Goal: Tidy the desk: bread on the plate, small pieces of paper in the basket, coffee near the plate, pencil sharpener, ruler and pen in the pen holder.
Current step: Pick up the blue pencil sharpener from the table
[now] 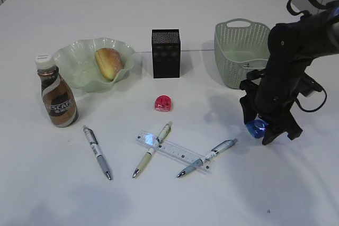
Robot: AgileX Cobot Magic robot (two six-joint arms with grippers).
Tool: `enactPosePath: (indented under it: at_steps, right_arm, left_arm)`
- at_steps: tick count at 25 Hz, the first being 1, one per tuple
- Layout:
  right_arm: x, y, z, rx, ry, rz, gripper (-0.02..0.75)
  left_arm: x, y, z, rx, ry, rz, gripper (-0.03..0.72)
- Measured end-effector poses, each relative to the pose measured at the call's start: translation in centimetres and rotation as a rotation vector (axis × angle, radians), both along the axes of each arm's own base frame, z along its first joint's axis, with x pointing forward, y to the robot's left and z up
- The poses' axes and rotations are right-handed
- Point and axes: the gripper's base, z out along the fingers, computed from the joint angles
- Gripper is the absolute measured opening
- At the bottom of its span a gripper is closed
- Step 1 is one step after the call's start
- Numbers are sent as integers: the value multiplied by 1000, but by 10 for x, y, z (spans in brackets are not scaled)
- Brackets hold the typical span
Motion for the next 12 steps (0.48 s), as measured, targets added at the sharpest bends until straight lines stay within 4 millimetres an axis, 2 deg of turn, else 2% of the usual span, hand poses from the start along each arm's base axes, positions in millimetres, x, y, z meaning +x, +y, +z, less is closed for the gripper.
enactPosePath:
  at_steps: [7,12]
  right_arm:
    - [0,-1,0,-13,-2,10,516]
    - [0,-1,0,-13,-2,10,405]
  left_arm:
    - [0,0,0,0,2,0,400]
    - [0,0,0,0,2,0,399]
